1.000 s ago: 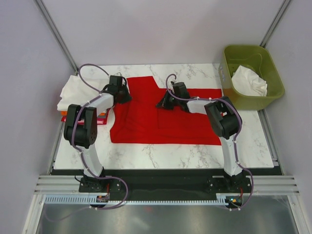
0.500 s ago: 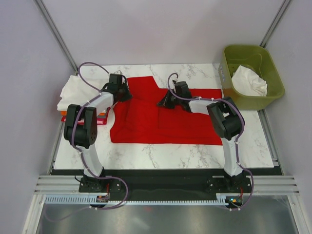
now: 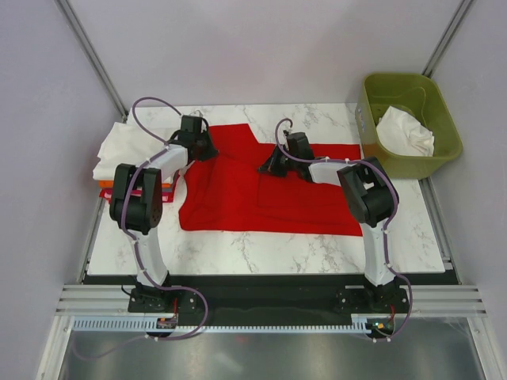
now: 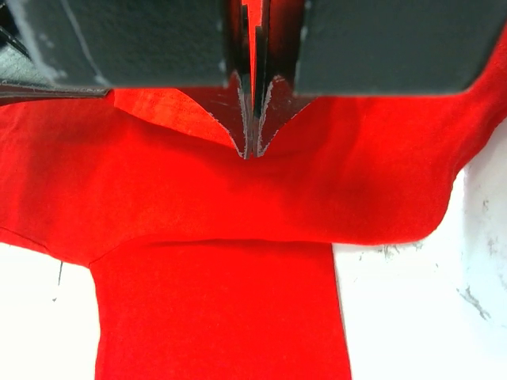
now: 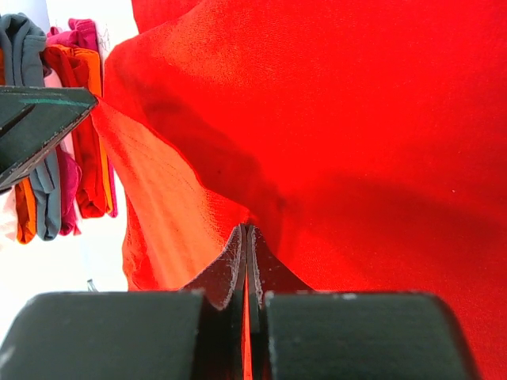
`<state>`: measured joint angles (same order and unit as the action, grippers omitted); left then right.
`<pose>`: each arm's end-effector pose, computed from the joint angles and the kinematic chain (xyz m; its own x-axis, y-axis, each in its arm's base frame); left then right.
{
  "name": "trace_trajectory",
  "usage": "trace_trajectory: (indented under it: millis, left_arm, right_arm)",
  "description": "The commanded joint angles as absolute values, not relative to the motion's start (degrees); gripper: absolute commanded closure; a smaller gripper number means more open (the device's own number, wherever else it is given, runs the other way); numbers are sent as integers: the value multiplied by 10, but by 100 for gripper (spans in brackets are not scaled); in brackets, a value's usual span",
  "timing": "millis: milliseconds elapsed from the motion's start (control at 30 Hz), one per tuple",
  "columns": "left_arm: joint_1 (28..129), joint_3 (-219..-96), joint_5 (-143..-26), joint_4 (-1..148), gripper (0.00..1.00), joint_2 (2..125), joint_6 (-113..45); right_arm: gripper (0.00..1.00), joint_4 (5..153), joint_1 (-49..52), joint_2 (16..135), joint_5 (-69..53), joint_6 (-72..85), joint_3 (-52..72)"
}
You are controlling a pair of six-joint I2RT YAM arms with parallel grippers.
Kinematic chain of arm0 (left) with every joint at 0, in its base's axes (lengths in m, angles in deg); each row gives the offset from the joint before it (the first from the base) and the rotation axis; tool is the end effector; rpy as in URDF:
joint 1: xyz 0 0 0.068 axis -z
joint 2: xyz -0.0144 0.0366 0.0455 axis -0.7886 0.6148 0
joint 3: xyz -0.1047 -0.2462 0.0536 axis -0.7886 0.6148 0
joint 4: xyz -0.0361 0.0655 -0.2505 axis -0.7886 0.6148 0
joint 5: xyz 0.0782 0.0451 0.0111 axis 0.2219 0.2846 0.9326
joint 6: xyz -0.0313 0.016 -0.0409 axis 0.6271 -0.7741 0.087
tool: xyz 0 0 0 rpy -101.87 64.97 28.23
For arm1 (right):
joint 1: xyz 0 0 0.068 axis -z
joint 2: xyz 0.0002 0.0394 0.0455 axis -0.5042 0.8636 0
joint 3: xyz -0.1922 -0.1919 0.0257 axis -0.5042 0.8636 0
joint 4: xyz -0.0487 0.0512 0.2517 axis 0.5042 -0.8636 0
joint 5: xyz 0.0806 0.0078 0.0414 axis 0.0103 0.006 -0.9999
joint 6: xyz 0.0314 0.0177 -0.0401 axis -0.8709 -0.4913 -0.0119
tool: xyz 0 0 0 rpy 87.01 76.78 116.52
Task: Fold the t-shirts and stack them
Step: Fold the tshirt
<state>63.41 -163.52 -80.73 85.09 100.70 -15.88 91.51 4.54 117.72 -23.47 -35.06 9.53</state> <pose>0.4273 -0.0889 0.1941 -0.7123 -0.3539 -0.6062 -0.1076 0.9084 -0.4040 0.4108 0.2132 0.1333 -0.8552 0.3523 -0.3802 -0.0697 0.6487 0.7579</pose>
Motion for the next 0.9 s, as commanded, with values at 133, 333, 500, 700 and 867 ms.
trace_trajectory:
  millis: [133, 333, 500, 700, 867]
  left_arm:
    - [635, -1671, -811, 854, 98, 1023, -171]
    - [635, -1675, -804, 857, 98, 1019, -175]
    - [635, -1685, -814, 857, 77, 1030, -180]
    - [635, -1694, -804, 860, 48, 1013, -195]
    - [635, -1751, -778, 885, 41, 1022, -211]
  right_arm:
    - [100, 923, 46, 1162, -237, -337, 69]
    - [98, 912, 46, 1158, -230, -330, 69]
    - [78, 910, 46, 1162, -221, -329, 67]
    - [59, 856, 46, 1142, -168, -287, 43]
    - [62, 806, 51, 1097, -113, -239, 43]
